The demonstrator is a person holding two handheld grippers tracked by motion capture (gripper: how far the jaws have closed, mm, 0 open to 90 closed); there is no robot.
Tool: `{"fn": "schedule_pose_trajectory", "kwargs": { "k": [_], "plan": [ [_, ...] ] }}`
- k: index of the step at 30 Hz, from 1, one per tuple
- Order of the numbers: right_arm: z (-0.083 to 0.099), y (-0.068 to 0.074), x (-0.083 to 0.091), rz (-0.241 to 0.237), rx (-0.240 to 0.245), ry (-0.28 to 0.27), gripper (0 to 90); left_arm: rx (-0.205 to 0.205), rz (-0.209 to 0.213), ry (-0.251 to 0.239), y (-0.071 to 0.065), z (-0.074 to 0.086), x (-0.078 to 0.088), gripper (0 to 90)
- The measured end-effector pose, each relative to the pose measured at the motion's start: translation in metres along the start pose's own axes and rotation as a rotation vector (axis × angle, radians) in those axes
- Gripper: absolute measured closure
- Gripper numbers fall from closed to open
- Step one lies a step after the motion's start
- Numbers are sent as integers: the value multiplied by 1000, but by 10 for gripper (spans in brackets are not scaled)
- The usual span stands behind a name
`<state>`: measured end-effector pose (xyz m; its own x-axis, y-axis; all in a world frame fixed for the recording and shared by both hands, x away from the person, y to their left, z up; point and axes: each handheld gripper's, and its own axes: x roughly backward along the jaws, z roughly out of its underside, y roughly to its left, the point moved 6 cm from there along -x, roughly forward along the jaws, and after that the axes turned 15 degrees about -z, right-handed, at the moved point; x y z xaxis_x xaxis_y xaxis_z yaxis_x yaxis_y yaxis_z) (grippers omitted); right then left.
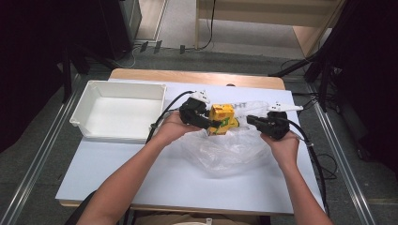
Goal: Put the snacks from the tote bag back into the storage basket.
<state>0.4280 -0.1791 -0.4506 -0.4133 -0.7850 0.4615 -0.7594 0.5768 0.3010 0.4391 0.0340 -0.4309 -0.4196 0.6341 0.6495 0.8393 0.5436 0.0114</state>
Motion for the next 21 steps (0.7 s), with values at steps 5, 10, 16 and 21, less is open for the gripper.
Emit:
{"fn": "schedule_pose_trajectory", "kwargs": {
  "k": [5,10,16,21],
  "plan": [
    [-12,-9,-12,16,7,-17,900,-6,2,-1,0,0,-1,525],
    [-11,-30,-33,57,-12,-2,900,-6,4,-1,1,1,-2,525],
    [9,-46,-56,82,-45,85,900,1,0,-9,4,0,2,525],
    [24,-49,-68,87,-52,166,900,4,-7,-24,6,-2,10,525]
  ]
}}
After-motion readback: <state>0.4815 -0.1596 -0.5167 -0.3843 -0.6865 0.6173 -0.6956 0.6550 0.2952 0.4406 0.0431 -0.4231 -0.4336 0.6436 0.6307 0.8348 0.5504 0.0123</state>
